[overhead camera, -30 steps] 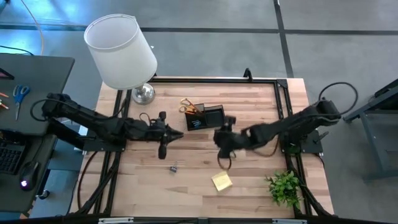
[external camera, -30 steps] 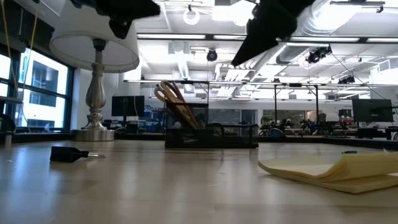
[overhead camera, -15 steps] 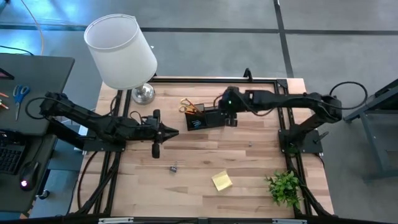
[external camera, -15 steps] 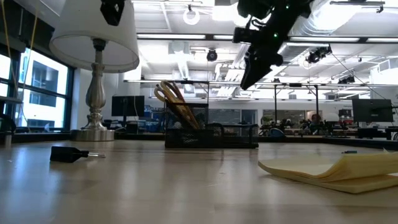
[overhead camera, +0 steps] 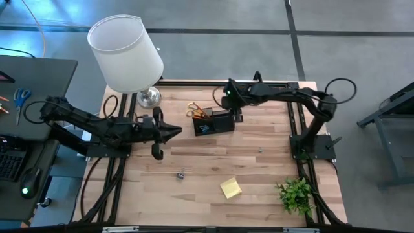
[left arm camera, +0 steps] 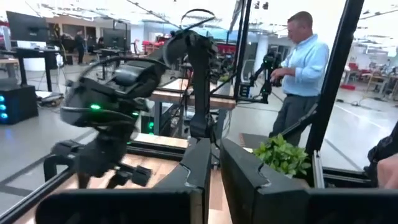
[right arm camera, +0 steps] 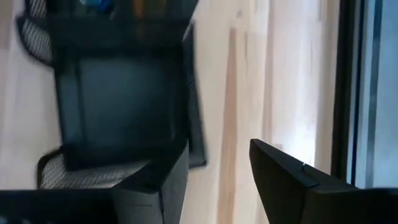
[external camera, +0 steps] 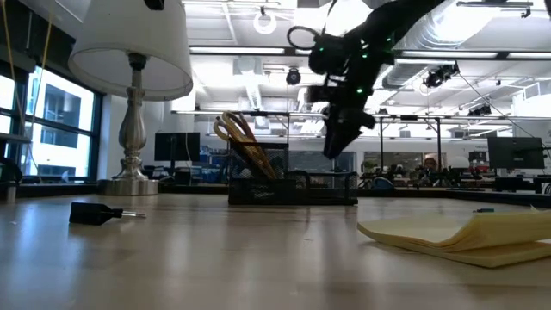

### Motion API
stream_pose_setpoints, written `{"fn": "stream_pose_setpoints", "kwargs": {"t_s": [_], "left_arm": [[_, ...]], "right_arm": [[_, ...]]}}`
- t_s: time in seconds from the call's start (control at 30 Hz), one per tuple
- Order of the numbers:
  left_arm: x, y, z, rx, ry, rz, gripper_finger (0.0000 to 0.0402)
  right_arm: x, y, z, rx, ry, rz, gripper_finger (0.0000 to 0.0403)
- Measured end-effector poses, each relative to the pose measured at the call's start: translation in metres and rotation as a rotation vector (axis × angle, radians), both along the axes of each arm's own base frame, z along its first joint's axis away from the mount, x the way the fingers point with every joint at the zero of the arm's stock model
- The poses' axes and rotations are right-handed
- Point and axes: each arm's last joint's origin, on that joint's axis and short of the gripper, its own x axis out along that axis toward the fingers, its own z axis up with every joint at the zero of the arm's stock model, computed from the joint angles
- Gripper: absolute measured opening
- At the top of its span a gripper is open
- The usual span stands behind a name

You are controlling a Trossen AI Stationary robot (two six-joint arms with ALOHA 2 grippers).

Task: Pick and place office supplies into organizer
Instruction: Adjust the black desk organizer

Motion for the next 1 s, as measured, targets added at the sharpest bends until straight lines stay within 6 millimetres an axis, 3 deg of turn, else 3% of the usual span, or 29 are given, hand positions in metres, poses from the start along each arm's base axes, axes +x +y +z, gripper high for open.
{"fn": "stream_pose_setpoints", "kwargs": {"t_s": [0.17,0.43,0.67,0.9,1.0], "left_arm": [[0.001,0.006,0.002,-0.015,-0.029,-0.089,0.0024],[0.004,0.008,-0.002,-0.036,0.000,-0.118,0.0024],[0.004,0.008,-0.002,-0.042,0.002,-0.118,0.0024],[0.004,0.008,-0.002,-0.041,0.004,-0.118,0.0024],[0.004,0.008,-0.002,-0.041,0.005,-0.118,0.0024]], "right_arm": [[0.022,-0.012,0.003,0.052,-0.003,0.028,0.0168],[0.041,-0.020,-0.029,0.158,0.151,0.050,0.0145],[0.042,-0.021,-0.037,0.158,0.172,0.015,0.0099],[0.036,-0.019,-0.037,0.185,0.225,-0.055,0.0011],[0.035,-0.017,-0.037,0.222,0.236,-0.090,0.0011]]}}
